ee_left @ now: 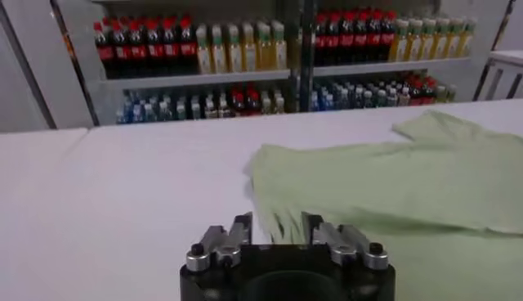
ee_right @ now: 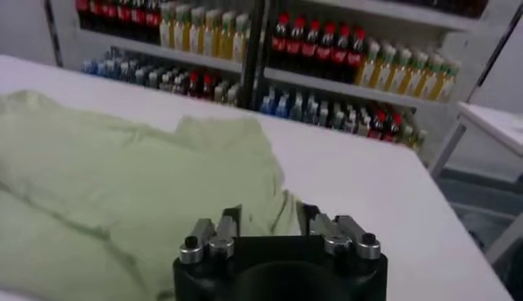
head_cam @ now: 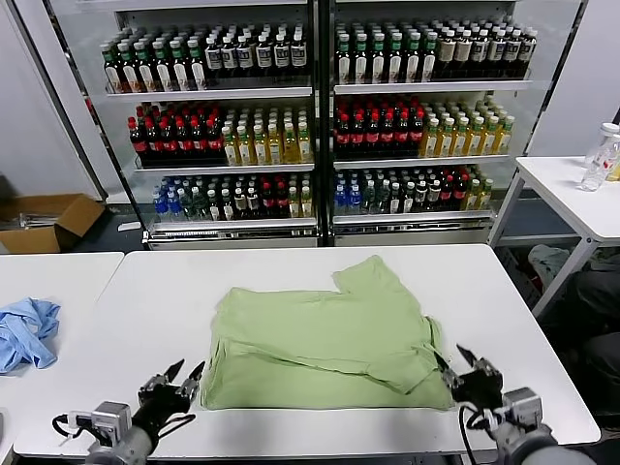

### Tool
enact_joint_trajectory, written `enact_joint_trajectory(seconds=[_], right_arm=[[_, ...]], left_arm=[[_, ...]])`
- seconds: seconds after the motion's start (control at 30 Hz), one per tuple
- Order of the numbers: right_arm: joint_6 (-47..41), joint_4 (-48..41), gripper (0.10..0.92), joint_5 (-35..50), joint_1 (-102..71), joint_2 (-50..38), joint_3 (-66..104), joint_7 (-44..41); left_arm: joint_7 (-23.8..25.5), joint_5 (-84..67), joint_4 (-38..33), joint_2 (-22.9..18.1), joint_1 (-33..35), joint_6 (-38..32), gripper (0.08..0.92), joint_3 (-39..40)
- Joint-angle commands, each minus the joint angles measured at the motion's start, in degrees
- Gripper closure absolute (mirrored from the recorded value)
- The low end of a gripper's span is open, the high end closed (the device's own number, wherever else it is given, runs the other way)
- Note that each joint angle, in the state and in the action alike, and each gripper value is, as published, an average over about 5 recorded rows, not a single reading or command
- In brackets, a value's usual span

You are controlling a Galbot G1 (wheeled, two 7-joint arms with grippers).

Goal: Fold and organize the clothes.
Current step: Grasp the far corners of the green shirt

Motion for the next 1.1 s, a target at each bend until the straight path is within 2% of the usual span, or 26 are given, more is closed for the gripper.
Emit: enact_joint_trajectory(seconds=[0.03,0.17,0.3,0.5,0.8,0.97,1.1], right_arm=[[-2.0,-28.9,0.337,7.0,41.2,2.4,-21.2,2.4],[-2.2,-40.6,0.238,8.0,51.8,5.4,-27.6,1.5],[-1.9,-49.2,0.206,7.9,58.8,8.7,-32.0,0.7],[-1.2,-59.3,0.203,6.9,63.6,14.3,-35.0,-0.8],[0.2,-72.4,0.203,4.6,67.8,22.2,-36.0,-3.7],[1.4,-74.6,0.203,3.7,67.5,24.8,-36.3,-3.8],[1.0,-75.4,0.252,4.1,66.5,25.4,-36.1,-3.7]], left_arm=[[-3.2,-4.1,22.0,4.6,-28.1,-0.8,0.449,12.3],[-3.4,-2.5,31.4,3.3,-38.0,-0.8,0.337,20.0],[-3.3,-1.4,38.2,1.3,-43.7,-0.7,0.225,25.3],[-3.1,-0.4,45.5,-1.8,-47.8,-1.0,0.178,27.6],[-0.8,-1.0,48.1,-2.7,-48.5,-1.6,0.187,28.9],[0.9,-1.6,47.3,-2.5,-47.4,-1.5,0.302,29.2],[1.2,-2.0,47.0,-2.7,-46.8,-1.3,0.414,29.1]])
